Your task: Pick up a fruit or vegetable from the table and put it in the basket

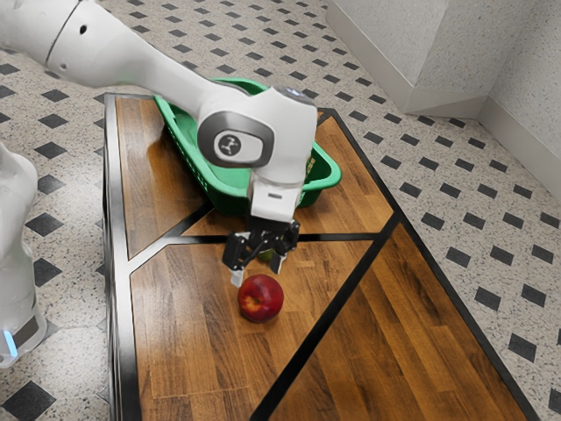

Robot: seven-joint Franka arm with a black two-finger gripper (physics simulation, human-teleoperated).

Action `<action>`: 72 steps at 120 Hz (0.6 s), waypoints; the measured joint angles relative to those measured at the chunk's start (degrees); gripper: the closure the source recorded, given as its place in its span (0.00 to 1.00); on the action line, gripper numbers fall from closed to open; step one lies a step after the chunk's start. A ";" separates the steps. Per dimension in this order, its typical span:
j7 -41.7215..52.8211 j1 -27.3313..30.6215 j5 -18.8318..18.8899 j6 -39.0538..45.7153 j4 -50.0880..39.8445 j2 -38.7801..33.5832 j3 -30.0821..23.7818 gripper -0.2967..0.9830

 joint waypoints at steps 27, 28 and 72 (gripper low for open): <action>0.55 0.16 0.06 1.04 2.16 3.91 0.04 0.23; 0.56 0.17 0.06 1.08 2.16 4.00 0.05 0.23; 1.10 0.17 -0.09 4.42 3.18 9.40 0.01 0.23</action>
